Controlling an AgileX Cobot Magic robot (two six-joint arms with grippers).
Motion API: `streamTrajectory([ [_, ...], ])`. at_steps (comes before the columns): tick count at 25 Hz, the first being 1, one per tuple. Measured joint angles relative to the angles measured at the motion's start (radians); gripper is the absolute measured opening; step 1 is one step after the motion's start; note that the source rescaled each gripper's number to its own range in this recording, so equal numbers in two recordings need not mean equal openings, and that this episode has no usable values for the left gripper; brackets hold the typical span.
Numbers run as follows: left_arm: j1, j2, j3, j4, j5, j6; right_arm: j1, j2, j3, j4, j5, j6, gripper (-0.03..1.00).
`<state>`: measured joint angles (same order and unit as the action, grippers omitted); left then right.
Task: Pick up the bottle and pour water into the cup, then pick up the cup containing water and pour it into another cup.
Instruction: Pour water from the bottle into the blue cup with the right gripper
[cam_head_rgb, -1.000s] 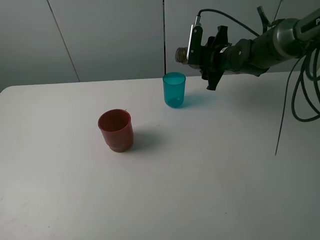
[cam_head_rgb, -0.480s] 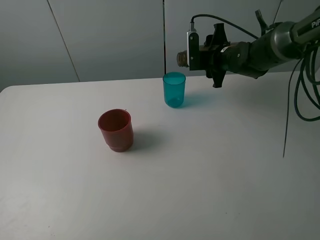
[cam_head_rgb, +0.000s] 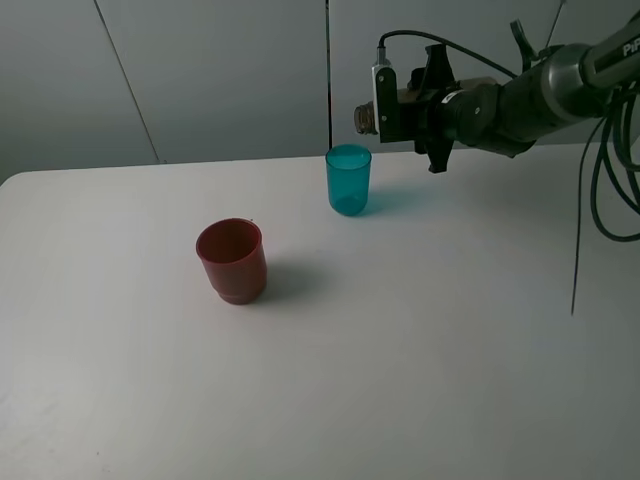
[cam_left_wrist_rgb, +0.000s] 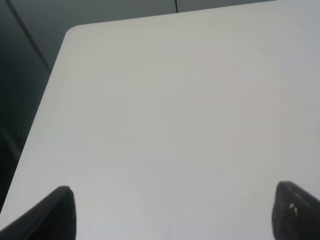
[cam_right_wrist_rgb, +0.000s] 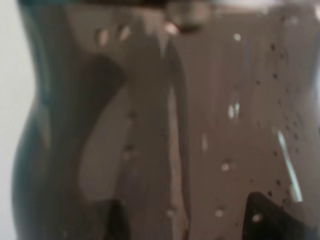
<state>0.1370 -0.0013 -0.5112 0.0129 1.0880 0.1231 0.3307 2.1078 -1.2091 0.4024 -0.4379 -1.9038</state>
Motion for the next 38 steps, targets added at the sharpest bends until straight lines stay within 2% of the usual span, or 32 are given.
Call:
streamTrajectory([
  [7, 0.0, 0.0, 0.0, 0.0, 0.0, 0.0, 0.0, 0.0, 0.0, 0.0, -0.013, -0.07, 0.0],
  [27, 0.0, 0.0, 0.0, 0.0, 0.0, 0.0, 0.0, 0.0, 0.0, -0.03, -0.02, -0.119, 0.0],
  [38, 0.0, 0.0, 0.0, 0.0, 0.0, -0.004, 0.0, 0.017, -0.014, -0.044, -0.107, -0.128, 0.0],
])
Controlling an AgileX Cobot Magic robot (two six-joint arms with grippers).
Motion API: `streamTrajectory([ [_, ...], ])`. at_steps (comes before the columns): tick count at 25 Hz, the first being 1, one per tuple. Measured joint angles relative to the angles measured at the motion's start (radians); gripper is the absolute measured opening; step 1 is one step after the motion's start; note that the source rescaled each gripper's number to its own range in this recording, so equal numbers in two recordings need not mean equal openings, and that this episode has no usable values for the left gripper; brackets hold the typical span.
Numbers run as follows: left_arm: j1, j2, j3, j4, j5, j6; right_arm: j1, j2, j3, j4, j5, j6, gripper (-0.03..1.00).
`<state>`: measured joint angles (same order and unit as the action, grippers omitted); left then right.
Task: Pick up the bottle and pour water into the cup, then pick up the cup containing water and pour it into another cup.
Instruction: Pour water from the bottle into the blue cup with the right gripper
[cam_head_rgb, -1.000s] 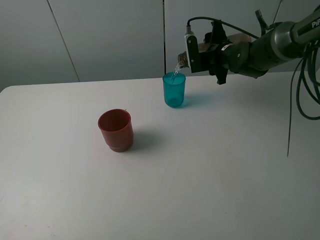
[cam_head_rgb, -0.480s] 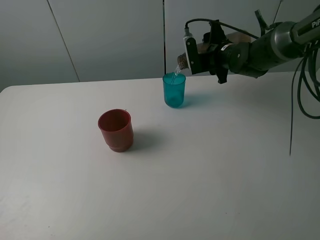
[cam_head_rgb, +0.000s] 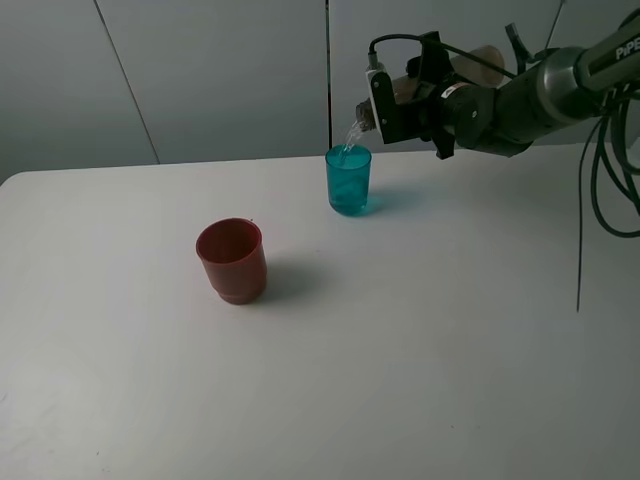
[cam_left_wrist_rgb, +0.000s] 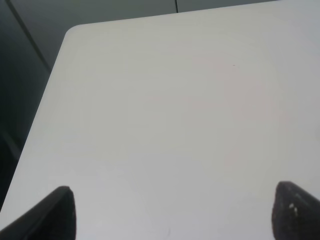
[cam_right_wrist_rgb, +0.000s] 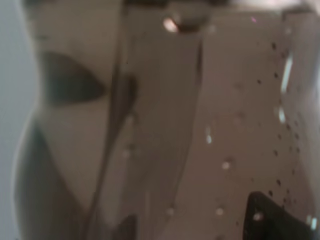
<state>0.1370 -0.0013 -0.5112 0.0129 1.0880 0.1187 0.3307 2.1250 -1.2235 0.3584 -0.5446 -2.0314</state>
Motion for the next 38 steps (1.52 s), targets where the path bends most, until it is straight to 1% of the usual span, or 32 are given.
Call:
streamTrajectory([
  [6, 0.0, 0.0, 0.0, 0.0, 0.0, -0.002, 0.0, 0.001, -0.002, 0.0, -0.07, -0.015, 0.0],
  [14, 0.0, 0.0, 0.0, 0.0, 0.0, 0.0, 0.0, 0.001, -0.002, -0.002, -0.078, -0.055, 0.0],
  [30, 0.0, 0.0, 0.0, 0.0, 0.0, -0.002, 0.0, 0.001, -0.004, -0.002, -0.086, -0.057, 0.0],
  [33, 0.0, 0.0, 0.0, 0.0, 0.0, -0.002, 0.0, 0.001, -0.004, -0.008, -0.094, -0.057, 0.0],
  [38, 0.0, 0.0, 0.0, 0.0, 0.0, -0.002, 0.0, 0.001, -0.004, -0.057, -0.105, -0.057, 0.0],
])
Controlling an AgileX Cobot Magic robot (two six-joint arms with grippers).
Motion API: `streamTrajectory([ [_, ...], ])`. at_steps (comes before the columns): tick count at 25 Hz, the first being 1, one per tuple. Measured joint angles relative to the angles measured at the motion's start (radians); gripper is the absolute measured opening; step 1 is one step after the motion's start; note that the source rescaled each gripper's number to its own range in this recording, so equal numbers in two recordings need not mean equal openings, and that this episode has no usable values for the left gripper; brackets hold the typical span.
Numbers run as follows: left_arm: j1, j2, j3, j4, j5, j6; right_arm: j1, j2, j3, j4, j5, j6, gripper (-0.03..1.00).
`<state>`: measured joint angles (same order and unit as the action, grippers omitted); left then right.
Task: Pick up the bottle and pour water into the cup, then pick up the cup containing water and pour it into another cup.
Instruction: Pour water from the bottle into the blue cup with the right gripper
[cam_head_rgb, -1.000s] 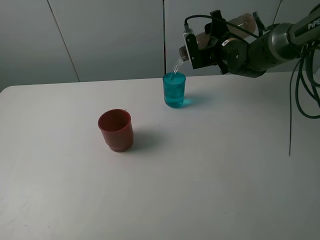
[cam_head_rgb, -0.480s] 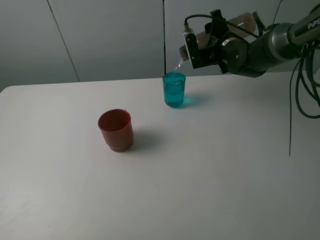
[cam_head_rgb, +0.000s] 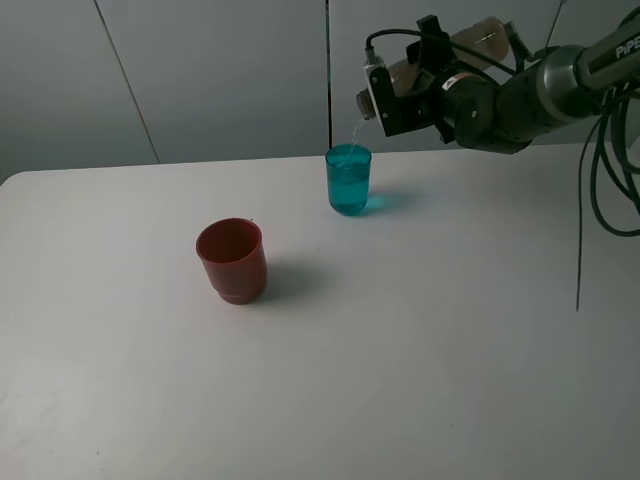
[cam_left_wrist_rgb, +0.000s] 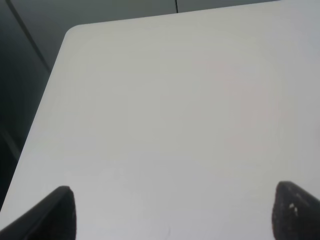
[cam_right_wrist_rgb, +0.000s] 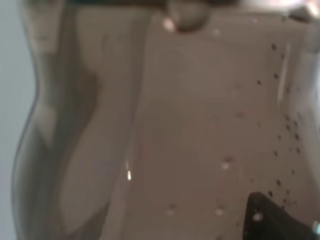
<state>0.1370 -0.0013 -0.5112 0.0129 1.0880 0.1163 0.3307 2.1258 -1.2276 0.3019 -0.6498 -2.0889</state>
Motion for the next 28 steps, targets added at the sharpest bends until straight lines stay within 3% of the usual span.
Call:
streamTrajectory([
  [28, 0.0, 0.0, 0.0, 0.0, 0.0, 0.0, 0.0, 0.034, 0.032, -0.109, -0.063, 0.0, 0.0],
])
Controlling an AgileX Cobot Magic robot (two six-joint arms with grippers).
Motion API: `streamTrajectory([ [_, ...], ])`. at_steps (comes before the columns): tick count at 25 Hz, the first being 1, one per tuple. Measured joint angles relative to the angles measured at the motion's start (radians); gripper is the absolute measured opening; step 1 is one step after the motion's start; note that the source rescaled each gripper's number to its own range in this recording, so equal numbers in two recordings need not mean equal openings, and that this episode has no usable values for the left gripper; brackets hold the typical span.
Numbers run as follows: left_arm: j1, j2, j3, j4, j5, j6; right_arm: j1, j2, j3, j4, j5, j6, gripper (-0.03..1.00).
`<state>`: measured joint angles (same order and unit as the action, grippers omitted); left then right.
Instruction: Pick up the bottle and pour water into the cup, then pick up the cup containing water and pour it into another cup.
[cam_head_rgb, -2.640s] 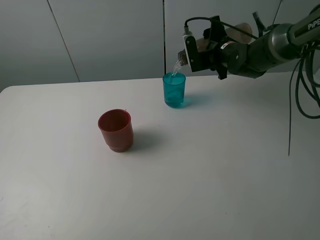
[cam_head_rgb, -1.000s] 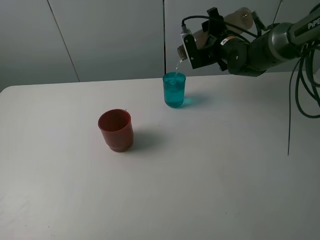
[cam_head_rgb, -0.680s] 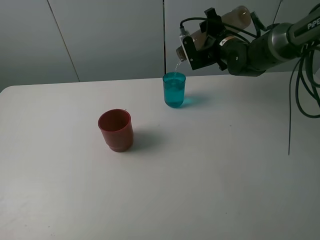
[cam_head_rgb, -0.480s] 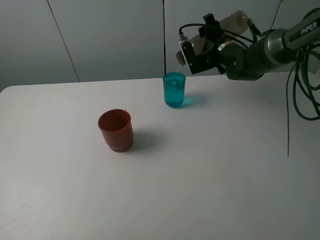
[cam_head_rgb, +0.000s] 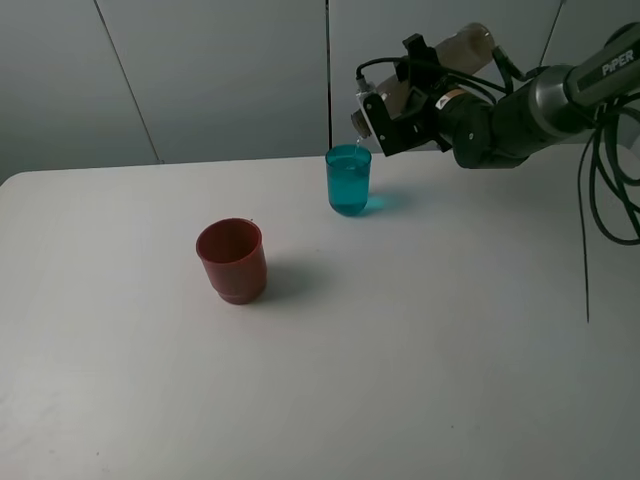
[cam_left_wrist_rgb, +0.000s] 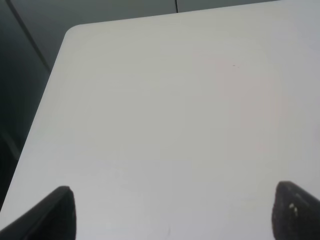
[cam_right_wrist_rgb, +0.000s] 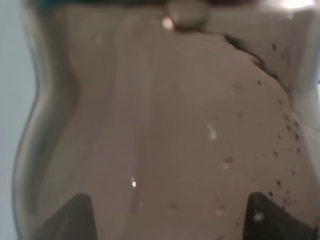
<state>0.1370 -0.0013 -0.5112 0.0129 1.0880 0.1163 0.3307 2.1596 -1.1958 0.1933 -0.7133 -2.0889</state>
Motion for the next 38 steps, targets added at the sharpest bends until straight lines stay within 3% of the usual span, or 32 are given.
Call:
streamTrajectory([
  [13, 0.0, 0.0, 0.0, 0.0, 0.0, 0.0, 0.0, 0.0, 0.0, -0.023, -0.031, 0.014, 0.0],
  [19, 0.0, 0.0, 0.0, 0.0, 0.0, 0.0, 0.017, -0.023, 0.004, 0.065, -0.018, 0.232, 0.0],
  [21, 0.0, 0.0, 0.0, 0.0, 0.0, 0.0, 0.021, -0.052, 0.012, 0.083, 0.03, 0.331, 0.0],
  [25, 0.0, 0.0, 0.0, 0.0, 0.0, 0.0, 0.024, -0.133, 0.051, 0.095, 0.147, 0.657, 0.0],
  [28, 0.0, 0.0, 0.0, 0.0, 0.0, 0.0, 0.022, -0.195, 0.089, 0.097, 0.2, 1.004, 0.0],
  [31, 0.0, 0.0, 0.0, 0.0, 0.0, 0.0, -0.009, -0.247, 0.147, 0.028, 0.199, 1.418, 0.0],
  [34, 0.0, 0.0, 0.0, 0.0, 0.0, 0.0, -0.054, -0.274, 0.23, -0.11, 0.143, 1.801, 0.0],
  [36, 0.0, 0.0, 0.0, 0.0, 0.0, 0.0, -0.079, -0.276, 0.305, -0.181, 0.051, 1.982, 0.0],
  [38, 0.0, 0.0, 0.0, 0.0, 0.0, 0.0, -0.094, -0.276, 0.365, -0.209, -0.012, 2.072, 0.0],
])
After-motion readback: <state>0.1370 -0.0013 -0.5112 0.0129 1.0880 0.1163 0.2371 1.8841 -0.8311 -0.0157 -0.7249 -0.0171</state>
